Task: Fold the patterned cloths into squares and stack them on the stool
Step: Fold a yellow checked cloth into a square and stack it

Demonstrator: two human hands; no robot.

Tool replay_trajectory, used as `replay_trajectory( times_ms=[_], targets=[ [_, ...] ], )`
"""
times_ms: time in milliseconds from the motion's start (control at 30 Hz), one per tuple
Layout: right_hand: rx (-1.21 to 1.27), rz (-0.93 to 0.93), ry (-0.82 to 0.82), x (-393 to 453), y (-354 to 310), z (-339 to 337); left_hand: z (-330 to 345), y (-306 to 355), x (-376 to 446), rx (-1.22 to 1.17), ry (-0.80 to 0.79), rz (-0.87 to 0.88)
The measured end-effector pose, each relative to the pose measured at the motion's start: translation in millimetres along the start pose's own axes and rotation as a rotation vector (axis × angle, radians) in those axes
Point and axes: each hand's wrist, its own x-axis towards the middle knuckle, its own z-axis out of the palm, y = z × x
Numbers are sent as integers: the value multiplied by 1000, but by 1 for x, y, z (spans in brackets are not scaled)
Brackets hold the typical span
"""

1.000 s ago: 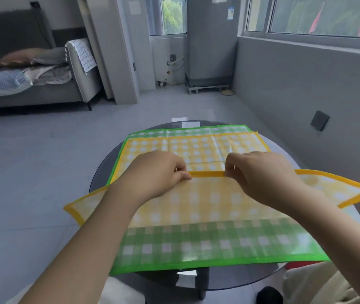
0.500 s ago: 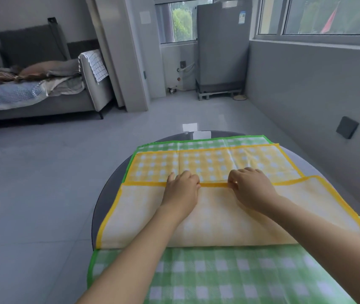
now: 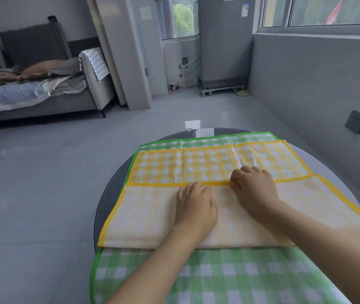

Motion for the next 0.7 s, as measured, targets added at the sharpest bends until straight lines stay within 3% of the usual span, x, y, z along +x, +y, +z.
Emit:
replay_trajectory(
  times_ms=[100,200,433,700],
  targets=[
    [4,47,-17,2,-4,0,-5,2,-16,16,-196,-97],
    [-9,70,-14,4,-7,0,-8,1,-30,41,-271,-98],
    [-39,88,-30,2,-10,-1,-2,-7,-37,118,-293,-91],
    [95,-79,-27,-34,-21,-5,4,-6,-35,146,-273,-91]
  ],
)
